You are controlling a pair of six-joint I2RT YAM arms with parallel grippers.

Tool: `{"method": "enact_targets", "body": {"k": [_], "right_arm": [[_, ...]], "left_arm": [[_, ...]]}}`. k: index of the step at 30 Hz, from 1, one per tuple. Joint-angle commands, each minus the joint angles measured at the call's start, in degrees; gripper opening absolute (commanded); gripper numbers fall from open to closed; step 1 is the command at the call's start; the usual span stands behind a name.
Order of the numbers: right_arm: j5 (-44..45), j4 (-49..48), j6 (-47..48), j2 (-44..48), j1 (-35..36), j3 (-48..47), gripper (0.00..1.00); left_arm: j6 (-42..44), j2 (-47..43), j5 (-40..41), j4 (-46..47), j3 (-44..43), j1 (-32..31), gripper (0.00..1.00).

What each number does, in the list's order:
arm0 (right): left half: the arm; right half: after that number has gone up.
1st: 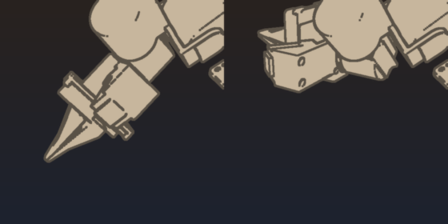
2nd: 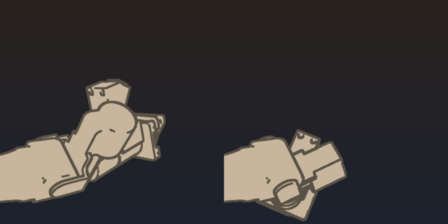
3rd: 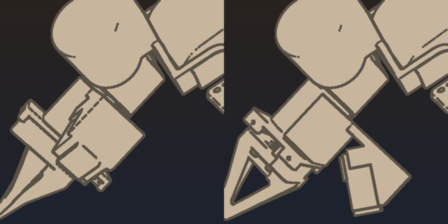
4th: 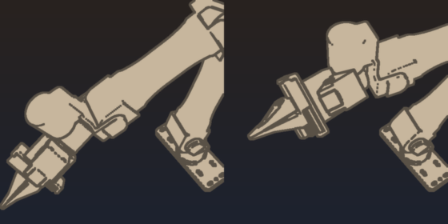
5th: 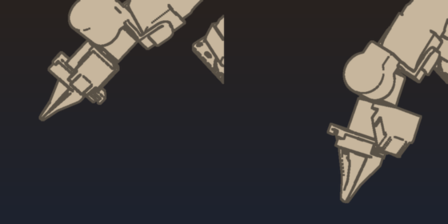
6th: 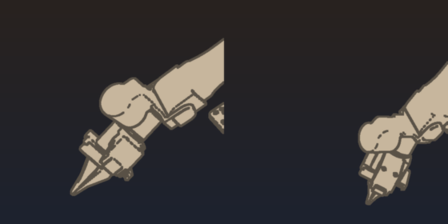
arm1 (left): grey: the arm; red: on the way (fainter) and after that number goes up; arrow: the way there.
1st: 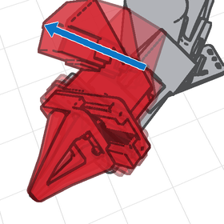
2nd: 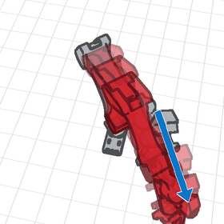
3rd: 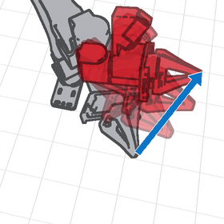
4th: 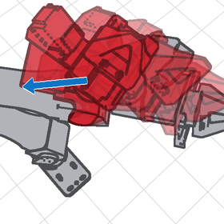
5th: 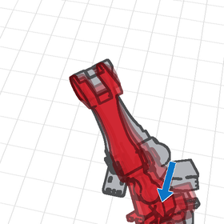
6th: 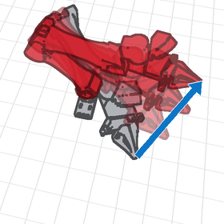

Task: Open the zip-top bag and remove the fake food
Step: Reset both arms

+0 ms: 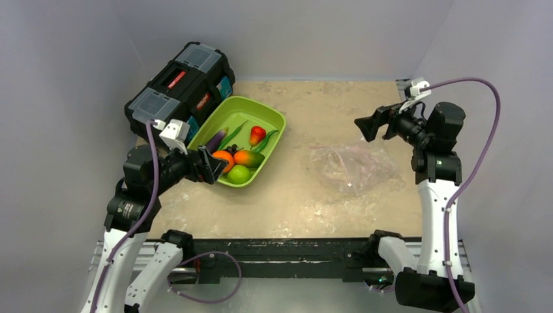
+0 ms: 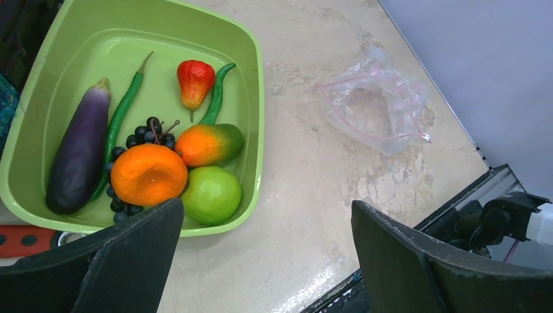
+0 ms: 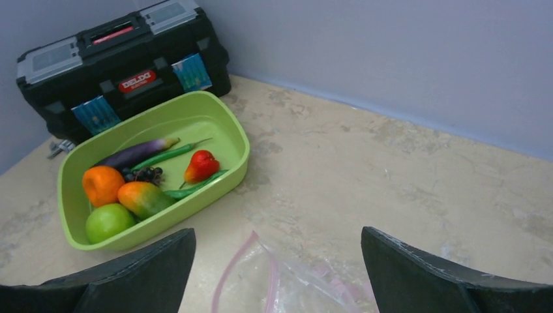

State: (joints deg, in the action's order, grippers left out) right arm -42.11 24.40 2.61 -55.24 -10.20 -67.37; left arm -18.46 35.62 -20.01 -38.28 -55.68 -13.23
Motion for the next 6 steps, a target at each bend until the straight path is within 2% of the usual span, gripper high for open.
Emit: {"method": "enact_targets", "body": {"k": [1,6], "right_arm": [[5.66,-5.82,-7.11,1.02,-0.43,2.13,0.99],[3.39,-5.59,-5.12,1.72,-0.74,3.28,0.99]], "left_arm": [[-0.76,0.16,-1.59,2.67,0.5,0.31,1.0],[-0.41,0.34,-1.96,2.91,1.55,0.27,1.0]]}}
